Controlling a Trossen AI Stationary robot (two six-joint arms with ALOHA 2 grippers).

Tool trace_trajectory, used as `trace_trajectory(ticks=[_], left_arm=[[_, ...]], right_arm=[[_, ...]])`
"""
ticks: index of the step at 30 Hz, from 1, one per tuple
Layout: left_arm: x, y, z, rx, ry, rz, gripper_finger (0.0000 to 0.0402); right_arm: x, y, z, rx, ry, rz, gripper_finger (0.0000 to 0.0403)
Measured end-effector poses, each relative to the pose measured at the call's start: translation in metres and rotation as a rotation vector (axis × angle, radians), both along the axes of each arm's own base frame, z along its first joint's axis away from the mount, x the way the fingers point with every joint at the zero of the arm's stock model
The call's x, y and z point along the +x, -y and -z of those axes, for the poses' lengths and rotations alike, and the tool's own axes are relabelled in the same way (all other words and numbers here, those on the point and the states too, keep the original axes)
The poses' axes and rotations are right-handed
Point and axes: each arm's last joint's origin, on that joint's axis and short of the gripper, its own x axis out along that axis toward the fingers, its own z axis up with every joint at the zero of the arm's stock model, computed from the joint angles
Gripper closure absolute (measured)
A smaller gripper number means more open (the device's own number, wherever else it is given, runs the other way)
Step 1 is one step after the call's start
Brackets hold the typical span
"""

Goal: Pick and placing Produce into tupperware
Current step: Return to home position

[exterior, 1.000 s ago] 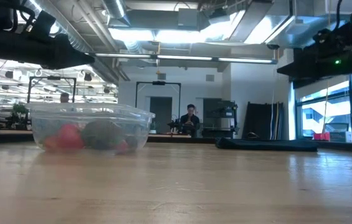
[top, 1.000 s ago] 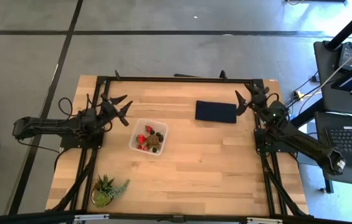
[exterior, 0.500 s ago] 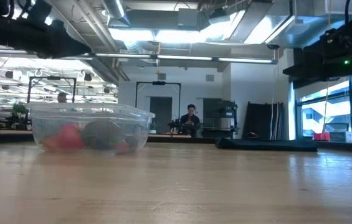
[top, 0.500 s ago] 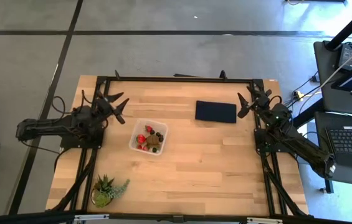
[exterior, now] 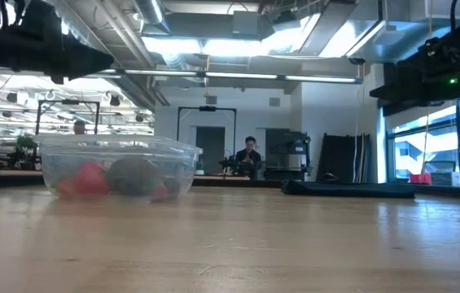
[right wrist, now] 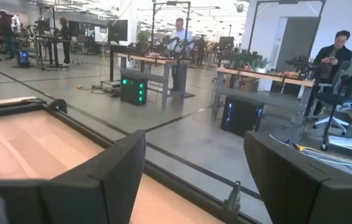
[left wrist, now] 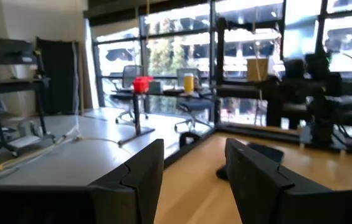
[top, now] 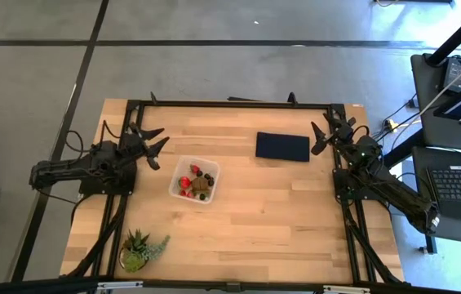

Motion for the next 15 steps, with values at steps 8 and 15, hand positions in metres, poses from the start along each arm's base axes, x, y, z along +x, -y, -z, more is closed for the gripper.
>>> trace_trajectory(ticks=[8, 15], left_arm=[[0.003, 0.0, 0.008, -0.006, 0.03, 0.034, 0.0231], [0.005, 0.0, 0.016, -0.007, 0.021, 0.037, 0.0238]], right_arm=[[0.0, 0.0, 0.0, 0.0, -0.001, 0.0, 0.013], [0.0, 0.0, 0.0, 0.001, -0.004, 0.0, 0.013]])
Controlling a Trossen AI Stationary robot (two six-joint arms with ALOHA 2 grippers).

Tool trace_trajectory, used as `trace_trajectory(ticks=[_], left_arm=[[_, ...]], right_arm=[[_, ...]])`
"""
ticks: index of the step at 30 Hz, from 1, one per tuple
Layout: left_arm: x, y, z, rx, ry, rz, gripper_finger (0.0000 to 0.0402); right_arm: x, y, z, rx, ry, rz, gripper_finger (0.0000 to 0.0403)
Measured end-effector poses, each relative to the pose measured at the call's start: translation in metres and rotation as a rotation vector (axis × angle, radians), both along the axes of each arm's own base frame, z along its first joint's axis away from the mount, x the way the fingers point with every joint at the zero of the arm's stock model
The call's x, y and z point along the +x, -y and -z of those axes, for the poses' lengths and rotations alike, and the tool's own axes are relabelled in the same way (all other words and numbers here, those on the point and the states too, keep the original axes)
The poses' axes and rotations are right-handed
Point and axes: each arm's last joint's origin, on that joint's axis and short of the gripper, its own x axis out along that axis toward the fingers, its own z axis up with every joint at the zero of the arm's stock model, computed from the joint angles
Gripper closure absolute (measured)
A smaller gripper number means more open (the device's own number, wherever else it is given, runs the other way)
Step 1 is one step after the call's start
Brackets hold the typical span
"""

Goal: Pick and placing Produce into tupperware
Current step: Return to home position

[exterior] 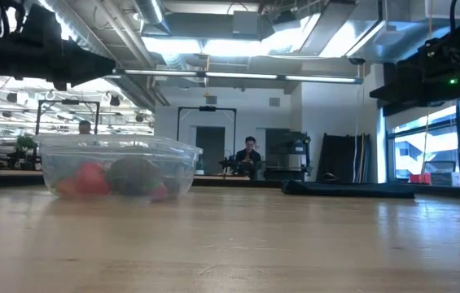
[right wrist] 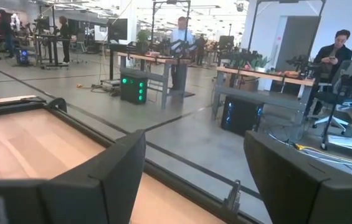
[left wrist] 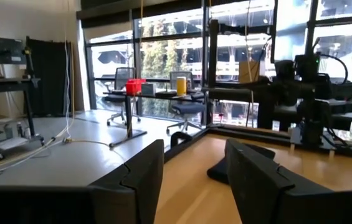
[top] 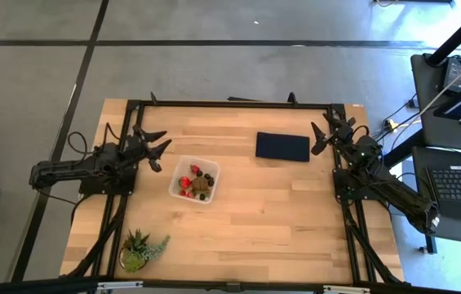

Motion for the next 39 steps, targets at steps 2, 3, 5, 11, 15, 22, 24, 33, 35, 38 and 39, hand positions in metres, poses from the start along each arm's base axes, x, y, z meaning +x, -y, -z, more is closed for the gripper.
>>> trace_trajectory(ticks=[2, 3, 5, 11, 15, 22, 24, 33, 35, 38, 39], left_arm=[[-0.0001, -0.0001, -0.0001, 0.0, 0.001, -0.003, 0.024], [-0.0001, -0.0001, 0.0, -0.001, 0.0, -0.004, 0.024], [0.0001, -0.0001, 0.0011, -0.002, -0.012, -0.004, 0.0239], [0.0002, -0.0001, 0.0016, -0.003, -0.017, -0.005, 0.0232], [0.0002, -0.0001, 0.0016, -0.002, -0.017, -0.005, 0.0231], [0.0002, -0.0002, 0.0015, -0.002, -0.017, -0.006, 0.024], [0.0001, -0.0002, 0.0015, -0.002, -0.017, -0.006, 0.024], [0.0001, -0.0002, 0.0015, -0.002, -0.017, -0.006, 0.0231], [0.0001, -0.0002, 0.0015, -0.002, -0.017, -0.006, 0.0231], [0.0001, -0.0002, 0.0015, -0.002, -0.017, -0.006, 0.0235], [0.0001, -0.0002, 0.0015, -0.002, -0.017, -0.006, 0.0236]], right_arm=[[0.0, 0.0, 0.0008, 0.005, -0.008, 0.0, 0.013], [0.0001, 0.0001, 0.0018, 0.012, -0.016, 0.0, 0.013], [0.0003, 0.0002, 0.0053, 0.038, -0.041, 0.0, 0.013], [0.0003, 0.0003, 0.0066, 0.077, -0.014, -0.001, 0.013], [0.0003, 0.0003, 0.0066, 0.074, -0.016, -0.001, 0.013], [0.0003, 0.0003, 0.0065, 0.176, 0.114, -0.012, 0.013], [0.0003, 0.0003, 0.0065, 0.192, 0.135, -0.014, 0.013], [0.0003, 0.0002, 0.0066, 0.174, 0.112, -0.013, 0.013], [0.0003, 0.0003, 0.0066, 0.172, 0.109, -0.012, 0.013], [0.0003, 0.0003, 0.0066, 0.174, 0.111, -0.012, 0.013], [0.0003, 0.0003, 0.0066, 0.174, 0.112, -0.012, 0.013]])
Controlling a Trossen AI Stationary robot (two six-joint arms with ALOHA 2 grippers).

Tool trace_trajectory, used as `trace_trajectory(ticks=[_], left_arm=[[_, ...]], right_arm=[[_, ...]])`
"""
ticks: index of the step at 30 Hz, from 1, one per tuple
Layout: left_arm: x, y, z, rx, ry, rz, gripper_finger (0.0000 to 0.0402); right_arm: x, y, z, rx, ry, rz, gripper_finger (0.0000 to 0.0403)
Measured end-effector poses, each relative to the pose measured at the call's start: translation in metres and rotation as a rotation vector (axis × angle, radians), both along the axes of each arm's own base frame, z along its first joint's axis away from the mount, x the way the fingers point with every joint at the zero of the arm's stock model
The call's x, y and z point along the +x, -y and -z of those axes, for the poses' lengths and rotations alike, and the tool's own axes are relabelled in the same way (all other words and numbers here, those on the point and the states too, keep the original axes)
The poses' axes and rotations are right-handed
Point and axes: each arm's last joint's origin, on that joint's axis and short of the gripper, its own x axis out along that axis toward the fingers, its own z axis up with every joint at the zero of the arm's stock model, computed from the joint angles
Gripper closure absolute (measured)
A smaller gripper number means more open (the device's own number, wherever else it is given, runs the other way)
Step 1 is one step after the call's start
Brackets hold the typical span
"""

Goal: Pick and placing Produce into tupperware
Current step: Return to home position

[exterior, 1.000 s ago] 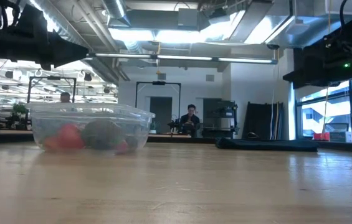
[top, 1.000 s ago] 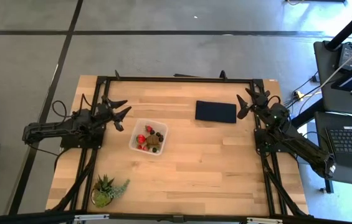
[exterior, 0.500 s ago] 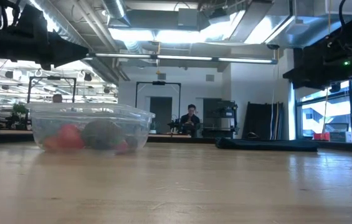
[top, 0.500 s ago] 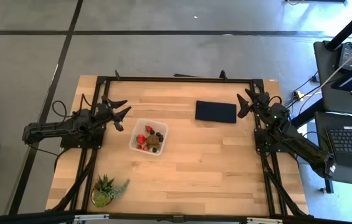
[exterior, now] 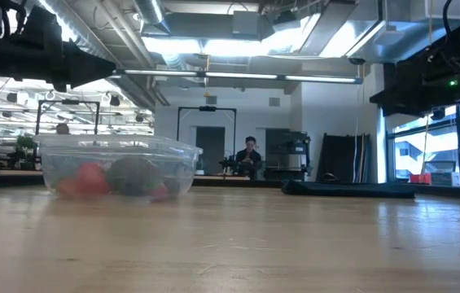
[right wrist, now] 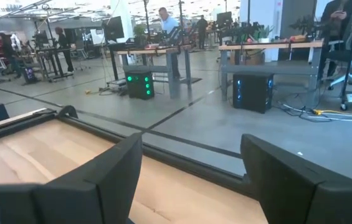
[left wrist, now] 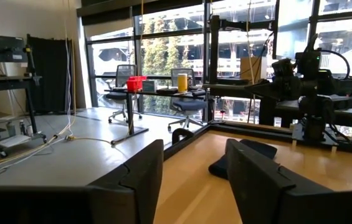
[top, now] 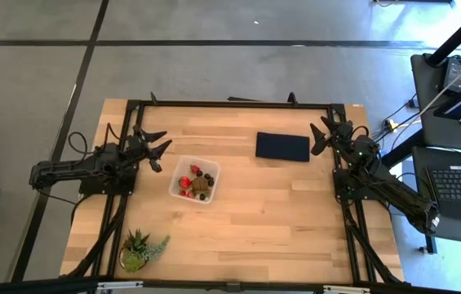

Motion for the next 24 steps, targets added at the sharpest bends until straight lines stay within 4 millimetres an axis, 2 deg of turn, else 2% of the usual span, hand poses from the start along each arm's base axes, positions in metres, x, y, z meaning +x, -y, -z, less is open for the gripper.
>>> trace_trajectory(ticks=[24], left_arm=[[0.0, 0.0, 0.0, 0.0, 0.0, 0.0, 0.024]], right_arm=[[0.0, 0.0, 0.0, -0.002, -0.004, 0.0, 0.013]])
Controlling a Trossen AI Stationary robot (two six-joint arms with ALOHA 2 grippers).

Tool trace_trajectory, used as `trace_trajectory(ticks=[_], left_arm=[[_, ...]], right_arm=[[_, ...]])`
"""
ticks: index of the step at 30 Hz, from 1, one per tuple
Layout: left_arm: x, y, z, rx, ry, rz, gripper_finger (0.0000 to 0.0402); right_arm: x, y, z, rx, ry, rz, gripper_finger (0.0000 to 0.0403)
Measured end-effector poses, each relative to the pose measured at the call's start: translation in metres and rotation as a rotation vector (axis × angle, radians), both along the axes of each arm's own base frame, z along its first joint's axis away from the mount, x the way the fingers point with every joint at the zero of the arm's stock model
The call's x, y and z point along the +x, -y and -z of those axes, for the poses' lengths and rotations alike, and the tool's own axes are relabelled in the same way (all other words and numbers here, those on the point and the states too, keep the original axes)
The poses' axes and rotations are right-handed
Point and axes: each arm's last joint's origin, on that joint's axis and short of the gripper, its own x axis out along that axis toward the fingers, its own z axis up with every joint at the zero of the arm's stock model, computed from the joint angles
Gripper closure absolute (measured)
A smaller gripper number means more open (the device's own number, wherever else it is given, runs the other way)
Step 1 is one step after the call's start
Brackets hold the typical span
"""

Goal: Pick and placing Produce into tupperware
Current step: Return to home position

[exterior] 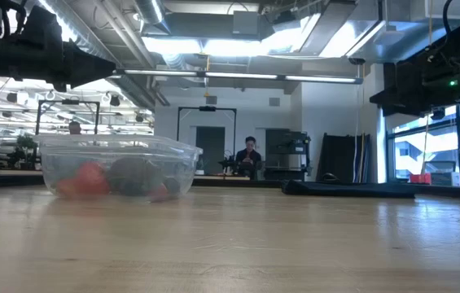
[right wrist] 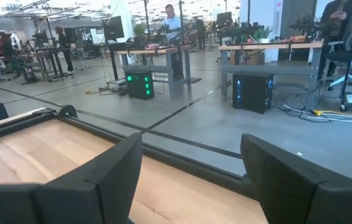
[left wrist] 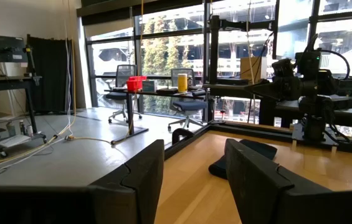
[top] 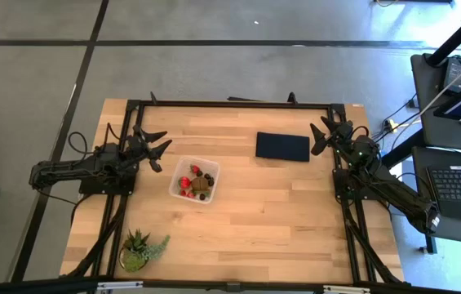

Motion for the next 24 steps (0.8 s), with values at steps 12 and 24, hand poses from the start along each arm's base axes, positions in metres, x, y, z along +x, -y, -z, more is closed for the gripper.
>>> trace_trajectory(ticks=[12, 24], left_arm=[[0.0, 0.0, 0.0, 0.0, 0.0, 0.0, 0.0231], [0.0, 0.0, 0.0, 0.0, 0.0, 0.0, 0.024]], right_arm=[[0.0, 0.0, 0.0, -0.001, 0.0, 0.0, 0.013], [0.0, 0.0, 0.0, 0.0, 0.0, 0.0, 0.013]])
